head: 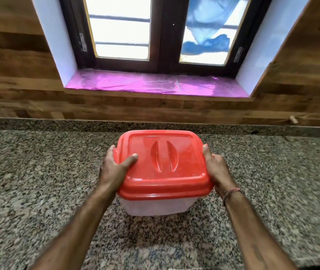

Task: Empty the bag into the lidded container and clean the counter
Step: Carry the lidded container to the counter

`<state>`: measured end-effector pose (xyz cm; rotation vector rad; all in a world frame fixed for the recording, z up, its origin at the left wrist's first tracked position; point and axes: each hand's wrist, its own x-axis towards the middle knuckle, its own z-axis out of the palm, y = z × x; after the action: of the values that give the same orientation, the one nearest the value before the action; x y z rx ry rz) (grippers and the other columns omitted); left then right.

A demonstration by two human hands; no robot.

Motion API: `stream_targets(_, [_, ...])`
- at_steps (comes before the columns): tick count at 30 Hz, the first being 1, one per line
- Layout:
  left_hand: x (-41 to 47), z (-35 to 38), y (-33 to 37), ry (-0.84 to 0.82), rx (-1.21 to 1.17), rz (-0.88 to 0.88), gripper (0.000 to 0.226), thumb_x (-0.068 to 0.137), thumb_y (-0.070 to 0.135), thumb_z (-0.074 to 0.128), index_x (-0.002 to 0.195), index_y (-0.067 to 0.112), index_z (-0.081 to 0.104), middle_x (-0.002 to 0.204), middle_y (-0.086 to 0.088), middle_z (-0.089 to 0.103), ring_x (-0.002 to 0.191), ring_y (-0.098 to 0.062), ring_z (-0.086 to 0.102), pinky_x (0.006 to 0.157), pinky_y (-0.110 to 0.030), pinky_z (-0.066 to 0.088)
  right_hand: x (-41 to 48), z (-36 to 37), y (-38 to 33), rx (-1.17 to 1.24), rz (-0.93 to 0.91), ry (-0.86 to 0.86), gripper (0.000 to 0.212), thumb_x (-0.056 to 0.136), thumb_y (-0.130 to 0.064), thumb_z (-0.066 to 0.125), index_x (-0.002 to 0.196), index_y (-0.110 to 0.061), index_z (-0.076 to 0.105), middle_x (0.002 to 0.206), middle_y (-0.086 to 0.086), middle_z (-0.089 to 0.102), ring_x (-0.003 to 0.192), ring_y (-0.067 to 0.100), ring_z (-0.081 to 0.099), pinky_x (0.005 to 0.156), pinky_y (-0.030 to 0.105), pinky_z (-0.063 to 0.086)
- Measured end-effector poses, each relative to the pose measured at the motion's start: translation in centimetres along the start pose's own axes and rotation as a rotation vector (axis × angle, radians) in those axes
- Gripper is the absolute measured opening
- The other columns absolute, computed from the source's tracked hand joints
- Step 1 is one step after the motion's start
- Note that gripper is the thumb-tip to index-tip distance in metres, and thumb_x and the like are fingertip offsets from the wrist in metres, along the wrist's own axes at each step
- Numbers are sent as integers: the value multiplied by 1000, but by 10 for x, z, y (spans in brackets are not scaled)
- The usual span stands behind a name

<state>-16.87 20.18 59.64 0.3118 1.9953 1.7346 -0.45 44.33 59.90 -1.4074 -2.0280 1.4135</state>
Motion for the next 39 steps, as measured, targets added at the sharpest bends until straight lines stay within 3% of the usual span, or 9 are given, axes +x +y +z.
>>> stream_targets(3, [5,1,-1,31,30,-23,78,87,40,77,151,19,37,122,-11,64,95,-27,74,72,-45,65,4,-3,4,168,72,8,74,99,-66,46,99,5,68,86,19,75,74,35,75,76,55,65])
stream_targets(9, [7,3,-1,42,41,-21,72,88,38,77,147,15,42,120,-13,66,94,-28,72,65,-39,62,6,-12,22,324,197,-1,52,108,-44,44,80,-10,70,72,10,70,60,20,65,60,34,59])
stream_targets(11, [7,3,1,45,30,-21,66,88,37,77,142,14,47,119,-14,67,93,-28,73,64,-36,61,4,-12,22,202,115,95,44,109,-39,44,84,-11,67,84,18,73,64,20,64,62,37,60])
stream_targets(14, [9,5,1,42,24,-23,58,88,35,78,135,13,51,116,-14,69,94,-28,73,68,-37,61,-9,-17,3,130,-47,183,45,108,-52,34,88,-23,62,80,6,69,64,17,65,57,28,54])
stream_targets(17, [8,5,1,37,30,-19,69,87,37,78,142,13,45,121,-14,67,95,-27,72,70,-38,62,-19,-9,-1,51,-91,-17,61,101,-69,32,109,-20,65,92,9,77,77,26,78,62,37,65])
stream_targets(25, [4,5,8,26,-1,16,111,80,44,83,164,26,12,147,-17,49,113,-32,66,88,-52,60,-24,-8,-8,262,-73,-61,67,93,-64,60,140,-16,52,119,10,72,98,27,76,83,51,65])
stream_targets(33, [3,1,30,73,-8,104,113,77,51,84,163,20,18,149,-14,53,121,-29,64,97,-48,57,-39,-16,-22,392,-241,-23,73,87,-46,76,150,-22,47,124,0,69,105,19,73,86,41,64])
stream_targets(36, [0,8,48,76,-1,176,115,73,57,85,162,21,22,148,-10,54,121,-26,65,100,-47,56,-35,-32,-22,586,-167,-76,87,76,-37,86,152,-24,44,129,7,70,105,27,76,88,49,64])
stream_targets(39, [-3,33,68,92,112,246,101,82,54,79,161,19,27,152,-7,51,132,-23,56,110,-36,45,-24,-64,-17,799,-74,-121,81,72,-17,86,145,-20,51,121,12,76,104,34,76,86,53,63])
